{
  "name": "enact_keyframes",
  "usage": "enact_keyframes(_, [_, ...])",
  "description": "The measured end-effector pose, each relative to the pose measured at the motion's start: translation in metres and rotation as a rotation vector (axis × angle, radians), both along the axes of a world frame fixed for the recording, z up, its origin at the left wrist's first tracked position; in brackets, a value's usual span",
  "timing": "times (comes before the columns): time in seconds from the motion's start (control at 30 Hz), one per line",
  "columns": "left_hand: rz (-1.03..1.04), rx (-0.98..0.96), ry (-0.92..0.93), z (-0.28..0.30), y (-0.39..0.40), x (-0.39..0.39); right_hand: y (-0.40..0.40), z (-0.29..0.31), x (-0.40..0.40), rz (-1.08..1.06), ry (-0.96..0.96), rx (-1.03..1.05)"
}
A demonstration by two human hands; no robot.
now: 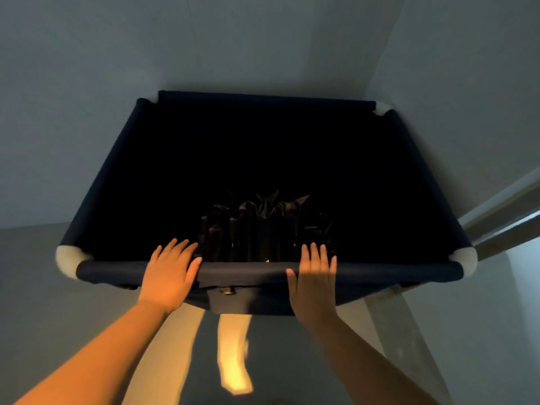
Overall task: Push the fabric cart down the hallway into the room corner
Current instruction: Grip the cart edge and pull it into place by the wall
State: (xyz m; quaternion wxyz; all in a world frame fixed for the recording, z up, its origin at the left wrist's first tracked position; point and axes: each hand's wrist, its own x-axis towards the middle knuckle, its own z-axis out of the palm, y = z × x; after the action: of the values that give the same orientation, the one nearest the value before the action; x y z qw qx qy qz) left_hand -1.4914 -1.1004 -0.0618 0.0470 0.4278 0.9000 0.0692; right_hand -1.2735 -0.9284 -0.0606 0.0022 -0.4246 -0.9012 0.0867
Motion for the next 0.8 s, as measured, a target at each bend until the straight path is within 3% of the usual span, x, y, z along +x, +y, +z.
enact_keyframes(0.27, [-0.058,-0.013,0.017,0.009,-0.042,-0.082,-0.055,-0.008,-0.081,-0.075,0.057,0.058])
enact_keyframes(0.53, [-0.09,0.151,0.008,-0.001,-0.095,-0.096,-0.082,-0.009,-0.106,-0.103,-0.113,0.006])
enact_keyframes(0.8, [0.006,0.178,-0.017,-0.001,-0.151,-0.107,-0.122,-0.006,-0.131,-0.006,-0.124,-0.047])
